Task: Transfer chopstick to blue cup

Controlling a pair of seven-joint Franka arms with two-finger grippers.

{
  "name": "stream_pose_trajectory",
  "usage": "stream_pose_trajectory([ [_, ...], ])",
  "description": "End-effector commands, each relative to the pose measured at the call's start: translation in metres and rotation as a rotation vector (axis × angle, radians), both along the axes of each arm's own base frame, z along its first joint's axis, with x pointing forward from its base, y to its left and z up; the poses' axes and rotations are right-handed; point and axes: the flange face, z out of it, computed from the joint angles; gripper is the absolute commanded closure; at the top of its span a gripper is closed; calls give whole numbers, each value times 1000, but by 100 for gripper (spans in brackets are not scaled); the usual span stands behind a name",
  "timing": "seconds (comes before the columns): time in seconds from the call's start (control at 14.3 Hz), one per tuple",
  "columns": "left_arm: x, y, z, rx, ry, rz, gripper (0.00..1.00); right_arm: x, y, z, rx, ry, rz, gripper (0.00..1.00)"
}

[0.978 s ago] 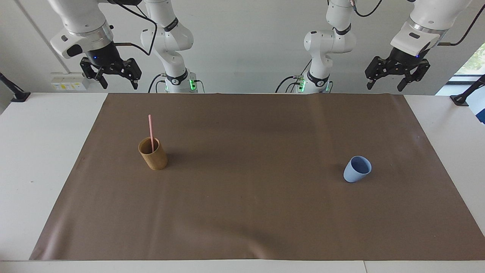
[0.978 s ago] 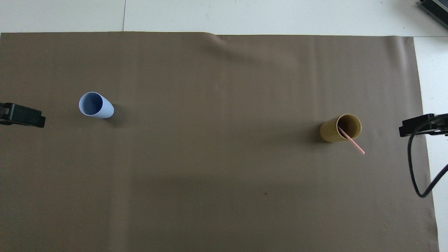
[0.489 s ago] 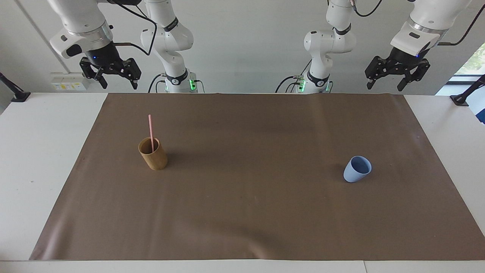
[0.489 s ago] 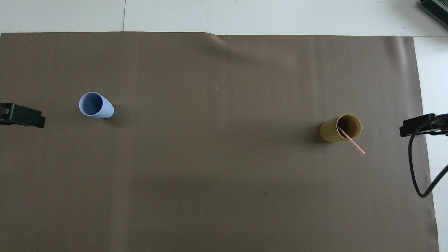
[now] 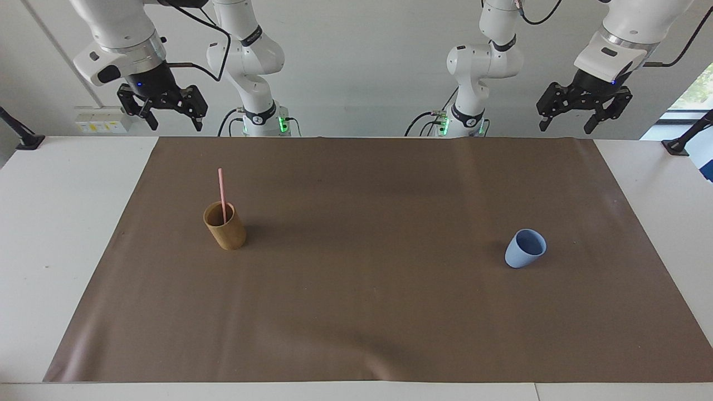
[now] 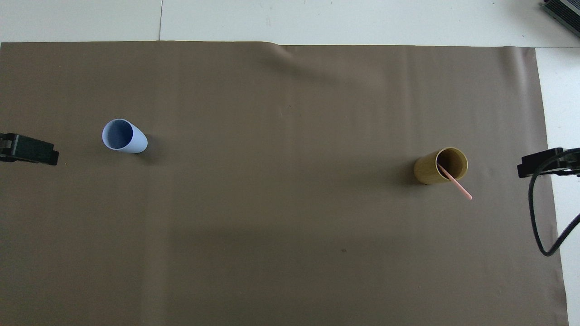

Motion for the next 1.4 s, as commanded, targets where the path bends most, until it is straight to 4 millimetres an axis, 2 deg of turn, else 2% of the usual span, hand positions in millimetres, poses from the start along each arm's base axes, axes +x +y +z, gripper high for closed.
stream_pose_trajectory([
  [0.0,-7,3,0,15,-6,-11,0,-9,-5,-1,26,2,-13,0],
  [0.42,10,2,-1,-2,-89,-12,0,-9,-5,-1,26,2,-13,0],
  [0.56,28,1,-17,-3,-98,-12,0,-9,-5,-1,26,2,-13,0],
  [0.63,36,8,-25,-3,-98,-6,0,-9,-5,-1,26,2,-13,0],
  [0.91,77,24,-87,-1,-84,-10,0,-9,-5,-1,26,2,-13,0],
  [1.19,85,51,-166,3,-106,-42,0,-9,-5,-1,26,2,-13,0],
  [1.26,88,53,-182,3,-107,-43,0,-10,-4,-2,28,5,-13,0],
  [1.33,91,58,-190,2,-107,-33,0,-9,-4,-1,28,4,-13,0],
])
